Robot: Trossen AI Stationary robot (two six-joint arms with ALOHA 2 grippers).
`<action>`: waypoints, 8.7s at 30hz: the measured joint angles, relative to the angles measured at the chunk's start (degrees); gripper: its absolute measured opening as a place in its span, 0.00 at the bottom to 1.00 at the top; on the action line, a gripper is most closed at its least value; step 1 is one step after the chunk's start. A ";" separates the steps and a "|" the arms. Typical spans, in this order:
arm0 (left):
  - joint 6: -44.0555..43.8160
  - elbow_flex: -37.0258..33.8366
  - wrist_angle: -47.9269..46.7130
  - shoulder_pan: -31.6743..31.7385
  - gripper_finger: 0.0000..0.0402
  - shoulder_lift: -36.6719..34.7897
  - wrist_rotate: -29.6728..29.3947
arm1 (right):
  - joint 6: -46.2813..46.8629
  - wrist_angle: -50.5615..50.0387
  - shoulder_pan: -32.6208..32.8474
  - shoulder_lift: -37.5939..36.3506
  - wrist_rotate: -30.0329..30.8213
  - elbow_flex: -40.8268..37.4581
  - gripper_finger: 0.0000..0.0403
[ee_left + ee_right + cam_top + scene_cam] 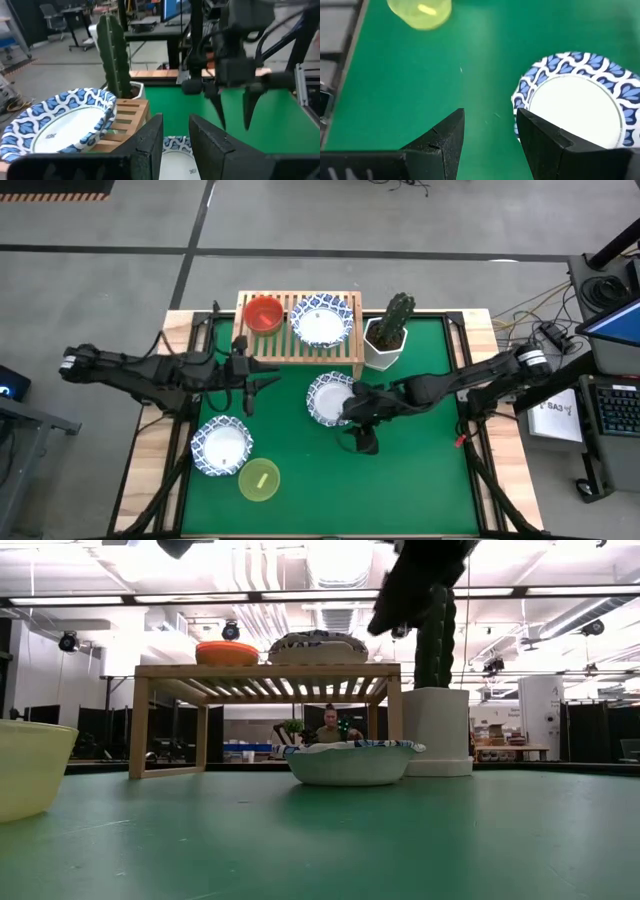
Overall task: Place and stack bowls onto a shelf
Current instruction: Stack the right white patterned bowl on top of the white patterned bowls on the shelf, then stack the yellow bowl on top of the orange bowl on the shelf
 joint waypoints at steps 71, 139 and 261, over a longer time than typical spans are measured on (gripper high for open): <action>4.07 -16.85 9.19 -0.19 0.19 -19.28 -3.82 | -22.76 -29.84 2.03 21.35 8.47 49.96 0.03; 5.58 -16.84 9.35 -0.19 0.19 -18.85 -3.80 | -26.14 -39.68 -19.38 24.53 20.36 57.10 0.29; -20.24 55.76 -71.02 31.20 0.00 22.90 -1.05 | -14.84 33.99 11.23 -30.88 14.87 -34.16 0.14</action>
